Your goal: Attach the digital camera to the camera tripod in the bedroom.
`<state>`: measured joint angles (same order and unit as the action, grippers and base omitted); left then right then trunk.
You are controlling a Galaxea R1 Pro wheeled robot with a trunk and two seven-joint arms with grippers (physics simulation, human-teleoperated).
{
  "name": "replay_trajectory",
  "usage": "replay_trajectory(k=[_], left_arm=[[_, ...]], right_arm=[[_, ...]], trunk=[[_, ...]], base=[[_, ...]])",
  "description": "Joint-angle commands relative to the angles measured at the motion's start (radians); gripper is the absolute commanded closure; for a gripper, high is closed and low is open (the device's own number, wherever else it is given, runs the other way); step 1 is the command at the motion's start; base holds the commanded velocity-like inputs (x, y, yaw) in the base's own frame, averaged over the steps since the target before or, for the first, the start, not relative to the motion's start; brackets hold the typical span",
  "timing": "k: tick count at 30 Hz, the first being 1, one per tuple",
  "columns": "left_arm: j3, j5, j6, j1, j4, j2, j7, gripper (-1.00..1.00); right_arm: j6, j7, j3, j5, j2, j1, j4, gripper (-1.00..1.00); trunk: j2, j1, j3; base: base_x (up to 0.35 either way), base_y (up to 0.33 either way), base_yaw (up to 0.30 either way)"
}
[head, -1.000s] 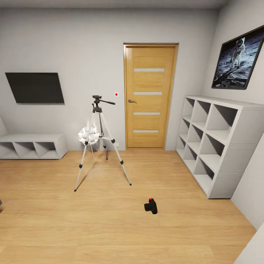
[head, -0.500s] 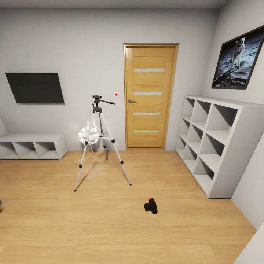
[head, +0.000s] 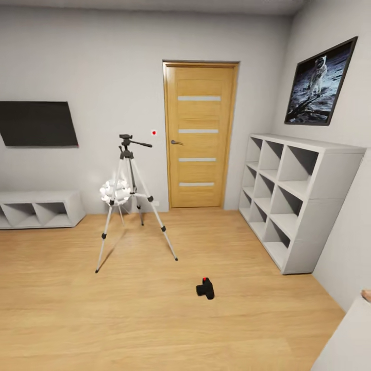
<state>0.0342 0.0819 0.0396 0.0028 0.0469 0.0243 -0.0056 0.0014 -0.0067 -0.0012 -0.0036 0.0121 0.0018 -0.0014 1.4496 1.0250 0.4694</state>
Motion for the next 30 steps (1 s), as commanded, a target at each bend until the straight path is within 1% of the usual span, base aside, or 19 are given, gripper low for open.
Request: replay_trajectory(k=[1,24,30], left_arm=[[0.003,0.009,0.002,0.0,0.001,0.0,-0.001,-1.0],[0.003,0.01,0.002,0.0,0.001,0.0,-0.001,-1.0],[0.004,0.011,0.001,0.0,0.0,-0.001,0.0,-1.0]], right_arm=[[0.0,-0.001,0.0,-0.001,0.0,0.0,0.0,-1.0],[-0.003,-0.001,0.0,-0.001,0.0,0.0,0.0,-1.0],[0.003,0.0,0.002,-0.001,0.0,-0.001,0.0,-1.0]], trunk=[[0.0,0.0,0.001],[0.0,0.0,0.001],[0.0,0.0,0.001]], base=[[0.0,0.0,-0.283],[0.0,0.0,-0.288],[0.0,0.0,-0.129]])
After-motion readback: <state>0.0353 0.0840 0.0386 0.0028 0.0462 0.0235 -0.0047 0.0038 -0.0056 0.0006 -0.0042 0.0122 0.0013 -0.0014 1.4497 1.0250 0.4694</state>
